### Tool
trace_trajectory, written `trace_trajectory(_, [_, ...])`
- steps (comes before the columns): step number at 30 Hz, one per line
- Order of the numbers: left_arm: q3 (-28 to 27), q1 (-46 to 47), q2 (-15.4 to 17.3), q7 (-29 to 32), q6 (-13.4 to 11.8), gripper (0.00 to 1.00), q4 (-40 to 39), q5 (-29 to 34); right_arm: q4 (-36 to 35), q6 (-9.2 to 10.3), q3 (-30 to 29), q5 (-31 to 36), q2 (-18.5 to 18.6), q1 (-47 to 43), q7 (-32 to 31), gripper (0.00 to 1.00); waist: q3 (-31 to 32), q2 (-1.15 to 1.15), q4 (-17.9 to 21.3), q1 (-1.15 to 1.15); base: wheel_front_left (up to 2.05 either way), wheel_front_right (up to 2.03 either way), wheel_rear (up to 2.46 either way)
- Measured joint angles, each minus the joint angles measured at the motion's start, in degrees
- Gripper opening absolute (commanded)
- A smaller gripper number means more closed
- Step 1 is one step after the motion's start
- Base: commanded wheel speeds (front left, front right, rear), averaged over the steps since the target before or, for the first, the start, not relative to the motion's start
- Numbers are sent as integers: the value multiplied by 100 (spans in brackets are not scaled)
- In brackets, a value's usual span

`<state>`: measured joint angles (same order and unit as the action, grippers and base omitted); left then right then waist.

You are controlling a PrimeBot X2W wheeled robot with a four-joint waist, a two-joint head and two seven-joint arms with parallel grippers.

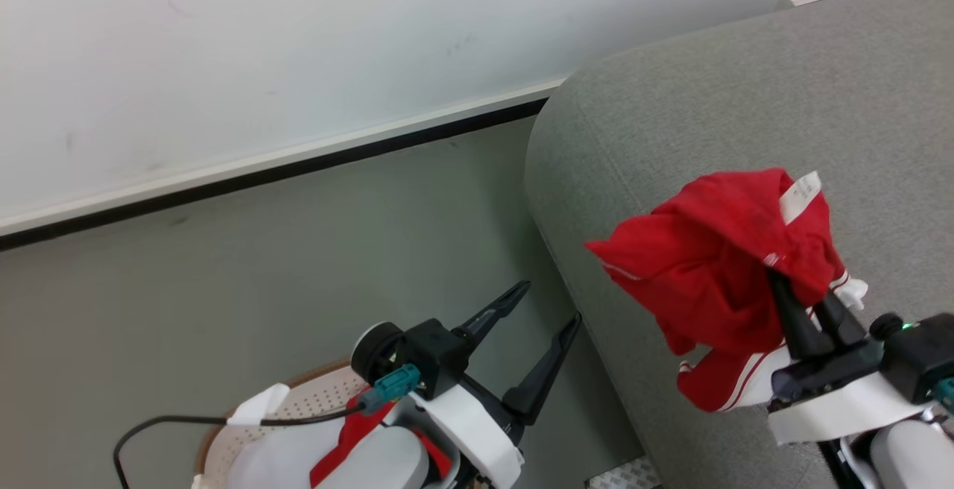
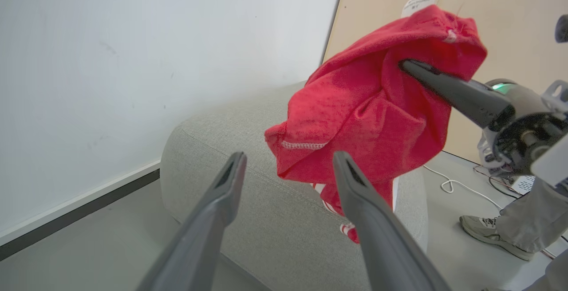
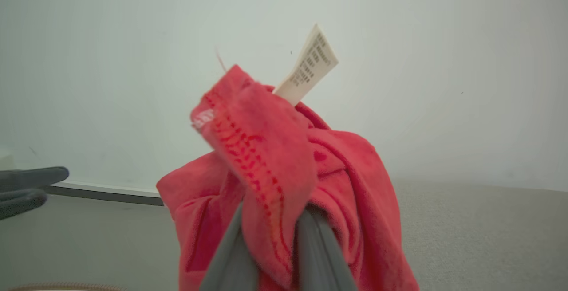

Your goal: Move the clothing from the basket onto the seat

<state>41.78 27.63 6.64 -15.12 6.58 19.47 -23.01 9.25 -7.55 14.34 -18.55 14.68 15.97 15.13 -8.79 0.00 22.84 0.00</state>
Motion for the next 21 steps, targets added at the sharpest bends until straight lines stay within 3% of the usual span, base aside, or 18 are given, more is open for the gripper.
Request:
trace_trajectory(9, [66, 180, 189, 14, 31, 100, -11, 81, 259, 0, -230, -23, 605, 981, 0, 0, -501, 0, -255, 0, 0, 0, 0])
trace_trajectory(21, [40, 634, 681, 264, 46, 100, -434, 168, 1356, 0, -880, -981, 1423, 2500, 0, 0, -1684, 0, -741, 1, 0, 0, 0])
